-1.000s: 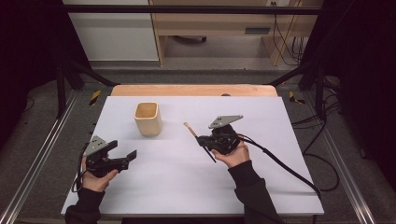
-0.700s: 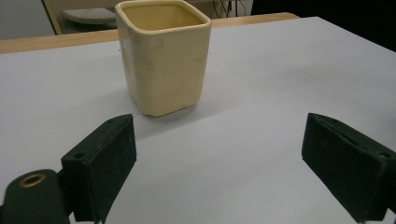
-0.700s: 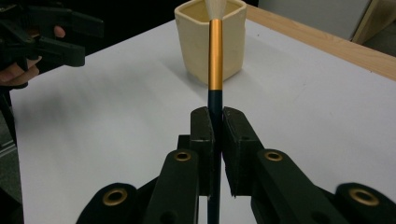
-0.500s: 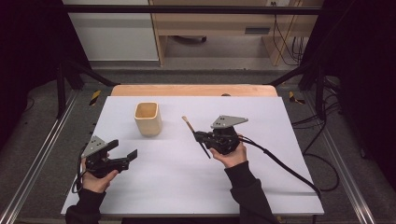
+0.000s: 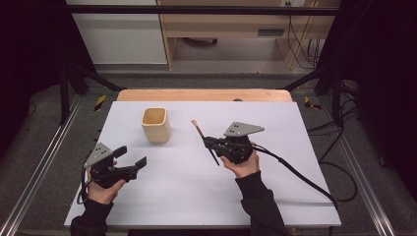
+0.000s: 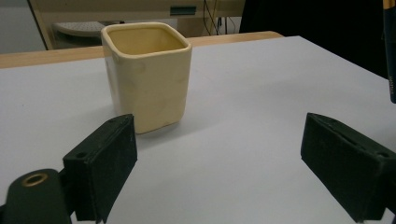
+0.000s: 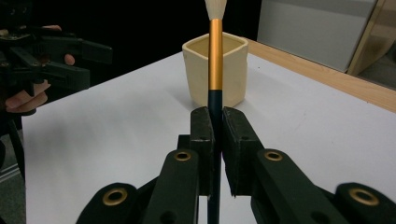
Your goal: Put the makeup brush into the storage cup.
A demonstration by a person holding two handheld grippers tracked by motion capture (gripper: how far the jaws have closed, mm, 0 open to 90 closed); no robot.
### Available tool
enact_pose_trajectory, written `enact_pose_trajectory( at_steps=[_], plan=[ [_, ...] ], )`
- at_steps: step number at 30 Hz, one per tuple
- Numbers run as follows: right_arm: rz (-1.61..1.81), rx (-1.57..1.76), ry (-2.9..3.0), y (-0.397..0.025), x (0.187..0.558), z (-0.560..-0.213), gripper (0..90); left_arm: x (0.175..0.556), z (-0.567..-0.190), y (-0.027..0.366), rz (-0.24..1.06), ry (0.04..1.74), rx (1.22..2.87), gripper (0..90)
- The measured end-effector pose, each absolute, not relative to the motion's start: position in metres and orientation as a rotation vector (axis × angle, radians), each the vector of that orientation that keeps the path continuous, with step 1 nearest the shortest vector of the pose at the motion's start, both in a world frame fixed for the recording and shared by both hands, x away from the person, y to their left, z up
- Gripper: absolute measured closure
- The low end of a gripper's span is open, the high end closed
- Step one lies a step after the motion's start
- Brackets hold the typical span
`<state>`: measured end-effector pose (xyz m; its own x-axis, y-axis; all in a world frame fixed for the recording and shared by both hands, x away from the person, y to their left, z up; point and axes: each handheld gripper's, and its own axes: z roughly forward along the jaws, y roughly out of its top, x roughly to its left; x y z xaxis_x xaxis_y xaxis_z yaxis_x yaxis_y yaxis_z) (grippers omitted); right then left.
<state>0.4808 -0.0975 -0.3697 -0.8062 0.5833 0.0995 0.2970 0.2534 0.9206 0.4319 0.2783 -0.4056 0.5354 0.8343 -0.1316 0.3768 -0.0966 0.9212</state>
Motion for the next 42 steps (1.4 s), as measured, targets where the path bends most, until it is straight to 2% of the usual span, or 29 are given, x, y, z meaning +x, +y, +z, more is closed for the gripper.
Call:
enact_pose_trajectory(
  at_steps=[42],
  plan=[
    [1.686,0.804,2.199,-0.084,0.481,-0.386,83.2,0.443,-0.384,0.240,0.475,0.941,1.626,10.2]
  ],
)
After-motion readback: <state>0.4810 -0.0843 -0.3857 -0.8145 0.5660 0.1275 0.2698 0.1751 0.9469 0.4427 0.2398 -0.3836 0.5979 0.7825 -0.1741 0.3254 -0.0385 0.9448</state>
